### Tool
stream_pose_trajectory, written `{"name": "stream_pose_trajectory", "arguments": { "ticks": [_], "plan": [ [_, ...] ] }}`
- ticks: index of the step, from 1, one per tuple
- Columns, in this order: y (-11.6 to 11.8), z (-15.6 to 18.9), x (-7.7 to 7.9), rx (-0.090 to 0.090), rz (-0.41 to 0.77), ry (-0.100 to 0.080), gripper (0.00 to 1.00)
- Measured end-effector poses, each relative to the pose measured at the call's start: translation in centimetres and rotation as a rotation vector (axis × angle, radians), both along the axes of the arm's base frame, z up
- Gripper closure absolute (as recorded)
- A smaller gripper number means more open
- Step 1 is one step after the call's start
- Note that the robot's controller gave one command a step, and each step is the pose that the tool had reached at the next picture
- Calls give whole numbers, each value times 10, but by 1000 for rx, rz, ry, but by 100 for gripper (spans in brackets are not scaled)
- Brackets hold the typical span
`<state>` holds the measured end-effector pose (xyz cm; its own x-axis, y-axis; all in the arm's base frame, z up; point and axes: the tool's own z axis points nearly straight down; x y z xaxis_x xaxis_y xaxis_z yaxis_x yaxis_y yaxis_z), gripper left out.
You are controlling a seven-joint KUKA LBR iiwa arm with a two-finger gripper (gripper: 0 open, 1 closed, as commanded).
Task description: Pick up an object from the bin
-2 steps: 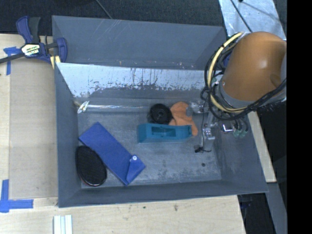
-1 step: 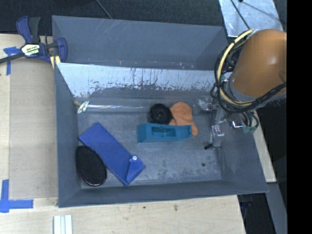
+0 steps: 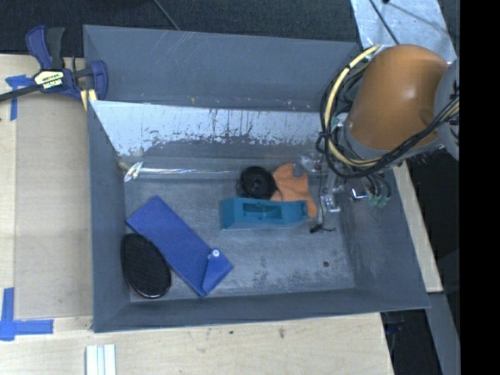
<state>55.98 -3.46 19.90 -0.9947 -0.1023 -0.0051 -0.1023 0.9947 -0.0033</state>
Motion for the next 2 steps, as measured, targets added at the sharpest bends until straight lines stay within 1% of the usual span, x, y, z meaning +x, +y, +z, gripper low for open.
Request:
{"name": "stream_pose_trajectory", "arguments": {
  "ticks": [1,2],
  "plan": [
    [15,-44,30,2,80,-3,0],
    [8,-77,28,3,104,2,0]
  ]
}}
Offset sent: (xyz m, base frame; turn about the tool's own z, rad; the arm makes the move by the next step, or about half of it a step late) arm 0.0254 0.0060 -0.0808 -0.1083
